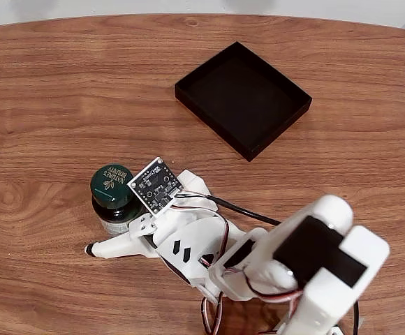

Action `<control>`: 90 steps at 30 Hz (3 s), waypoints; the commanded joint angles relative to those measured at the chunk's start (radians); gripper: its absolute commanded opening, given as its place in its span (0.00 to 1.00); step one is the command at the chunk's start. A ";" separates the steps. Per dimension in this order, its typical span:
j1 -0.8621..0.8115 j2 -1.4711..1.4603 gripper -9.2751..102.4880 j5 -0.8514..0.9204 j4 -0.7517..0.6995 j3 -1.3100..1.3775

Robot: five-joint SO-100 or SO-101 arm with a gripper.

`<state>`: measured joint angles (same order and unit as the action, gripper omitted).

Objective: Pick up the pill bottle and place it in the black box.

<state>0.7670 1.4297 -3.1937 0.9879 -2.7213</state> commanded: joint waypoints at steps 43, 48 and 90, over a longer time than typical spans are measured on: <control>0.005 0.135 0.25 0.066 0.258 -0.123; -0.044 0.218 0.25 0.055 0.229 -0.123; -0.638 -0.156 0.24 0.098 0.012 0.523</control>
<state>0.1335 1.2318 -3.1078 1.0002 -2.2810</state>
